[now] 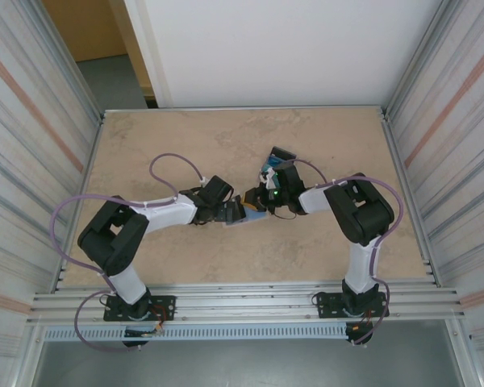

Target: Take the credit cards out of the card holder

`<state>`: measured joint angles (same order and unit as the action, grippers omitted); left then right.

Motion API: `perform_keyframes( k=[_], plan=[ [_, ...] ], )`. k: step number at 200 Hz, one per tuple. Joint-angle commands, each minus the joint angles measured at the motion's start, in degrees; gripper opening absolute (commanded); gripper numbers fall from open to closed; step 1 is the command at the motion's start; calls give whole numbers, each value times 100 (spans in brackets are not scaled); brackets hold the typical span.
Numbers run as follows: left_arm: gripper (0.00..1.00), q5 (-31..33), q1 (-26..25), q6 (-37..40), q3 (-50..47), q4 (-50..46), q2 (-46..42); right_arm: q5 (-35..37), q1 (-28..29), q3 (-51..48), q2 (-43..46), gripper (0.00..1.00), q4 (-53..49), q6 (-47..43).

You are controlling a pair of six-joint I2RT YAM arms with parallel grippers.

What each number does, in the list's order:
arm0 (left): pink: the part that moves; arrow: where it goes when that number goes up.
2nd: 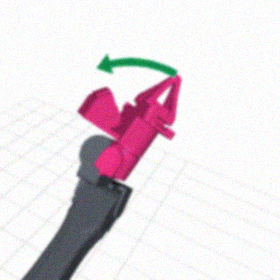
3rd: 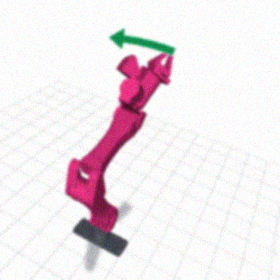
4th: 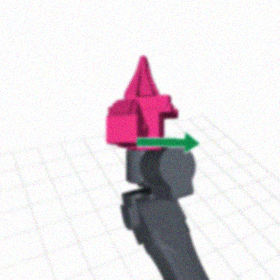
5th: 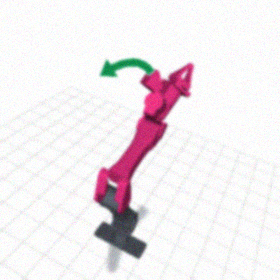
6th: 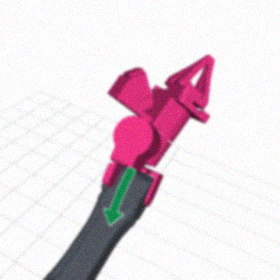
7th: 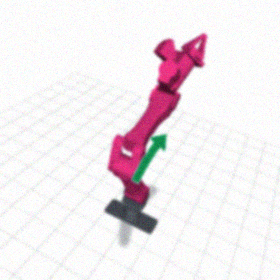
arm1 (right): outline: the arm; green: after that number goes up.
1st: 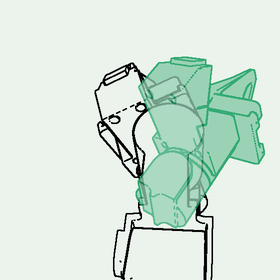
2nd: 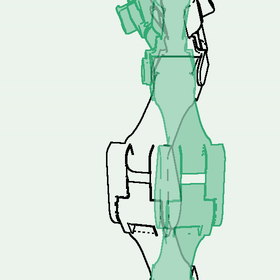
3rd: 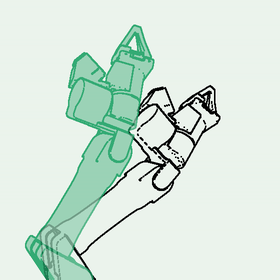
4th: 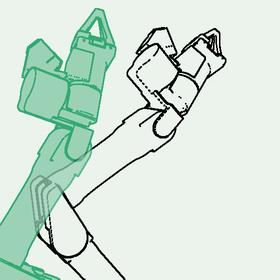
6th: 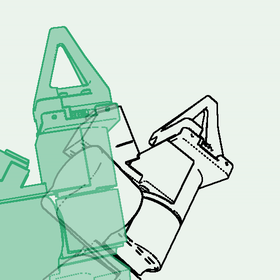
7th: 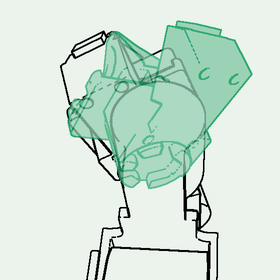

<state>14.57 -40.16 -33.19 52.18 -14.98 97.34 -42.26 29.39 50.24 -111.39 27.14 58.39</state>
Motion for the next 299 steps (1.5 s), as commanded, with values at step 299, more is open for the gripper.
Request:
perform_keyframes(
  k=[299],
  plan=[
    [99,166,105,122,107,-510,-177,1059,-82,-17,1340,3,-2593,-1576]
  ],
)
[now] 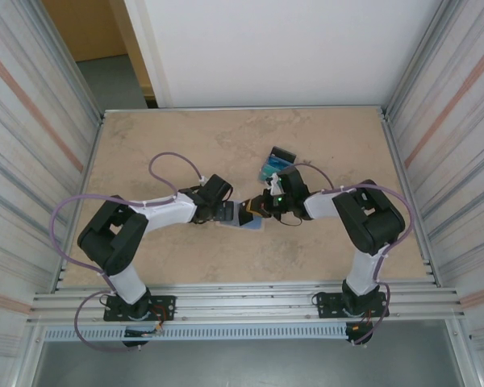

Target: Take the credit cards out of the card holder

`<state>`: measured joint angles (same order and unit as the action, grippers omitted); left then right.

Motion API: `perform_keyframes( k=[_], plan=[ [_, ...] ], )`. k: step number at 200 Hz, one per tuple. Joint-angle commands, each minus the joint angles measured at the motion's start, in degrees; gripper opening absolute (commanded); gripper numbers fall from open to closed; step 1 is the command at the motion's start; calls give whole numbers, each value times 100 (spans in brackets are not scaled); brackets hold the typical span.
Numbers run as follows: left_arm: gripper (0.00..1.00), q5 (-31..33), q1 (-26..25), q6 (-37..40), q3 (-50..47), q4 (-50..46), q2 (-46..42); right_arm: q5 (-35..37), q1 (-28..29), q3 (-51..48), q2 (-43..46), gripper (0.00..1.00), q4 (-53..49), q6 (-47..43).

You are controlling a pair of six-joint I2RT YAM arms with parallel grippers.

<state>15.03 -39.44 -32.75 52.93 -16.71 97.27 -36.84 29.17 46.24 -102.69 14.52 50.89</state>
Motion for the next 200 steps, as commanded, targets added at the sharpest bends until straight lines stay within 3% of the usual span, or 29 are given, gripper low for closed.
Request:
perform_keyframes(
  k=[1,50,100,160,200],
  plan=[
    [99,122,33,82,33,-340,-172,536,-60,393,483,3,-1374,-862],
    [99,13,16,62,112,-307,-352,1381,-129,1052,1129,2,-2990,-1933],
    [99,60,7,78,36,-324,-821,1864,-389,2069,1229,0,-4061,-3280],
    [99,254,16,42,-302,-342,-1513,2722,-669,3107,771,0,-4428,-5192],
    [99,273,59,23,-458,-376,-1816,2858,-953,3715,252,0,-4502,-6101]
  ],
)
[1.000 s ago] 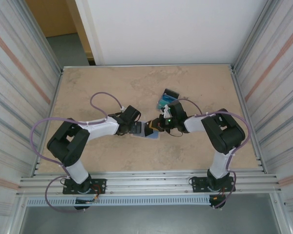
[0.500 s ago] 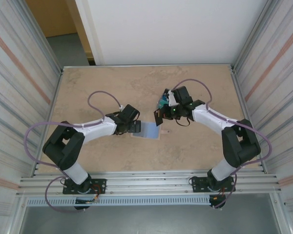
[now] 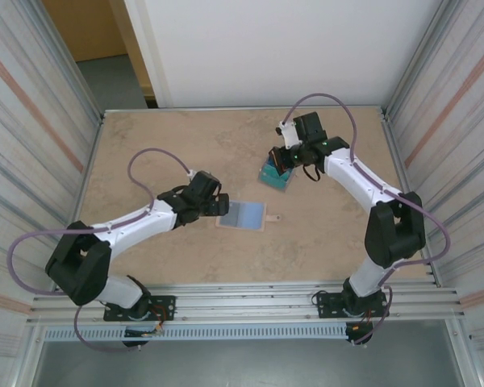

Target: Take the credit cards out of the card holder

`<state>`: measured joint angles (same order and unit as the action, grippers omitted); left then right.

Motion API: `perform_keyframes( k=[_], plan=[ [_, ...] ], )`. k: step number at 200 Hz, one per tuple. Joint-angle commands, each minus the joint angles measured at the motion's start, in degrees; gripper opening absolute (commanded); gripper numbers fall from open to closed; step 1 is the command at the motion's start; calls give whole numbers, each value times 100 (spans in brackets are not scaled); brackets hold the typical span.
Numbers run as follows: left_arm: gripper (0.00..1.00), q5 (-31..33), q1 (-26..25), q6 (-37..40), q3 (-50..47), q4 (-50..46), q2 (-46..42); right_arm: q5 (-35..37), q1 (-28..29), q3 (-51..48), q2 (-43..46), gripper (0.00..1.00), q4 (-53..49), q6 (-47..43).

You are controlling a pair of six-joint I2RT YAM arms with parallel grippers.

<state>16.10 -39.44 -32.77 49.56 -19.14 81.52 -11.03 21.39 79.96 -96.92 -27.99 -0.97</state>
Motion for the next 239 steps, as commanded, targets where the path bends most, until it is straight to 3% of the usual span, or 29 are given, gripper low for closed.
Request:
perform_keyframes(
  k=[1,54,170,239],
  plan=[
    [99,170,59,25,-126,-138,-245,276,-181,352,-339,0,-255,-936],
    [99,267,77,17,-166,-239,-329,160,-441,854,-885,0,-260,-1827],
    [99,438,103,87,-135,-292,-347,-457,-768,1645,-1715,0,-488,-2445],
    [99,402,182,43,-122,-299,-321,-430,-785,1904,-2076,0,-662,-2603]
  ],
)
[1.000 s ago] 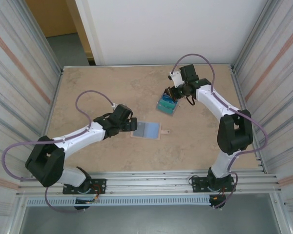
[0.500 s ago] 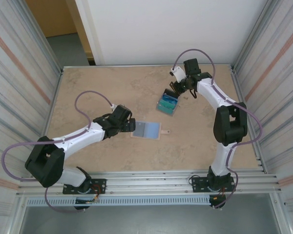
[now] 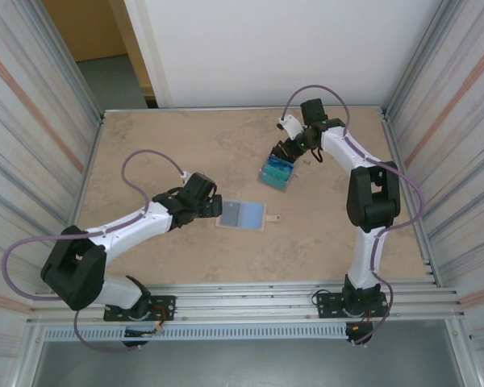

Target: Take the credit cards out of the card holder

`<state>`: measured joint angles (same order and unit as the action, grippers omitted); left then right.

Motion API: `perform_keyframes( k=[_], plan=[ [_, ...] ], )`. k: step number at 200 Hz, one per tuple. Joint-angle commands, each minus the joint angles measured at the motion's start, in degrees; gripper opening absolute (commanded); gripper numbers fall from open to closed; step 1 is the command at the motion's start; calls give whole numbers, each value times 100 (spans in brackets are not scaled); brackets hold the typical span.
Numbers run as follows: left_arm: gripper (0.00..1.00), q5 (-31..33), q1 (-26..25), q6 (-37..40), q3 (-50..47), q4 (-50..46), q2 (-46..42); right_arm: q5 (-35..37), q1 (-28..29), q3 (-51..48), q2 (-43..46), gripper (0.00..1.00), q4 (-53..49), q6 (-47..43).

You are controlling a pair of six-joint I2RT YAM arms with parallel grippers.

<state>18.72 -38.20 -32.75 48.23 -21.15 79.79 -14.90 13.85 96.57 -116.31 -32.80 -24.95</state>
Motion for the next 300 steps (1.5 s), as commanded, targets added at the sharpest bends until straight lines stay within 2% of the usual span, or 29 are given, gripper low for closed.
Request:
perform_keyframes(
  k=[1,90,126,153,185,219,253,300],
  plan=[
    [99,140,58,41,11,-99,-148,-46,-31,246,-137,0,-186,-209],
    [99,100,77,25,62,-100,-134,-149,-5,318,-419,0,-541,-232],
    [99,72,83,32,90,-100,-130,-126,22,386,-346,20,-613,-170],
    [99,64,83,50,121,-91,-145,-74,54,415,-189,29,-684,-119],
    [99,46,84,40,116,-74,-165,29,125,369,91,31,-672,77],
    [99,91,84,-35,83,-74,-217,375,241,166,487,33,-454,713],
    [99,210,135,-251,-65,-74,-392,789,483,-240,946,39,-314,1815],
    [99,322,478,-801,-601,-74,-949,1336,1303,-1360,1625,44,-9,3330]
  ],
)
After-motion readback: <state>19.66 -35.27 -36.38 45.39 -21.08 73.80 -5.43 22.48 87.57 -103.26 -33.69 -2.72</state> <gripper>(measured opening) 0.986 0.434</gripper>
